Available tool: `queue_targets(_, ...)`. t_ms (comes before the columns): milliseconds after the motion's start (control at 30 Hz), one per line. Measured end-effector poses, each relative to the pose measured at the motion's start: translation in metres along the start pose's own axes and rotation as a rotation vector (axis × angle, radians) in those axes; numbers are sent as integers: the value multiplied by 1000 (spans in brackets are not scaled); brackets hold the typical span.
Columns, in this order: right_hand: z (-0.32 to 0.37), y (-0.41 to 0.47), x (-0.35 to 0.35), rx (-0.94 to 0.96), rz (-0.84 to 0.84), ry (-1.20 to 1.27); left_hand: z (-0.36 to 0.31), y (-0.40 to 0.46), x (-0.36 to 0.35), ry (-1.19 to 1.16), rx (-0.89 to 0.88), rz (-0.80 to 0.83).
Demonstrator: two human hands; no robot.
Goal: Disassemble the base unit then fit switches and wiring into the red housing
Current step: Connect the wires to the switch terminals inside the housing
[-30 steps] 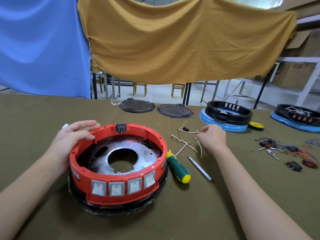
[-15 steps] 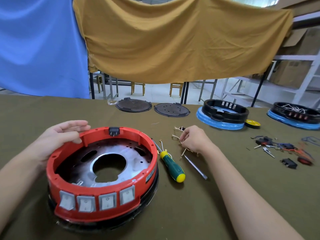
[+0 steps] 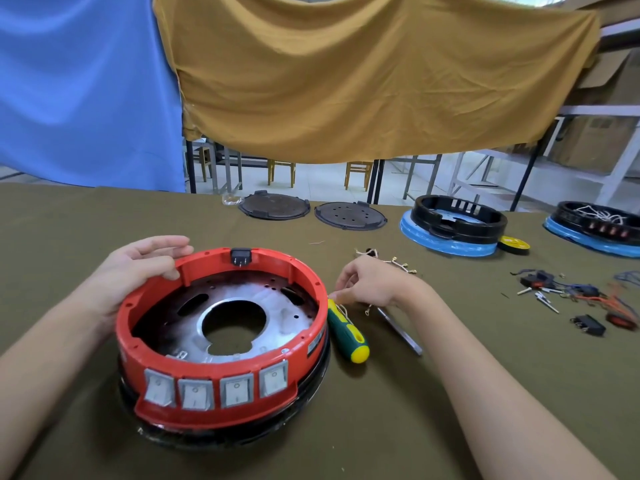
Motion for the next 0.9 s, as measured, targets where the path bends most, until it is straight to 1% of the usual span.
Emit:
queue_targets(167,3,4,-5,-10,-39,-37,-1,-1,-1,0,-3,0)
queue_targets(267,2,5,-9,-39,-17,-28,-1,-2,0,1,2,6)
queue_targets(467,13,-1,-7,-77,78,-222,0,-1,0,7,2,15)
queue_targets(567,12,-4,-3,-81,81,-221,0,0,0,6,-1,20)
queue_targets(700,11,-7,2,-86,31,-134,0,0,0,12,-2,16)
queue_targets(767,6,-6,11,-94,-61,-72,0,0,0,8,-4,15)
queue_targets(833,-2,-6,20,-116,-156,63,0,0,-1,8,-6,12)
queue_targets(900,-7,-5,23,-122,-214,179,0,0,-1,2,-4,12)
Point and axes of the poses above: each hand's wrist, its own y-axis towards the middle knuckle, its own x-axis out of the back of the hand, z = x × y, the point moved 3 cm from there along y, towards the middle knuckle, and after that the axes turned 5 degrees about x, right-handed, at the moved point
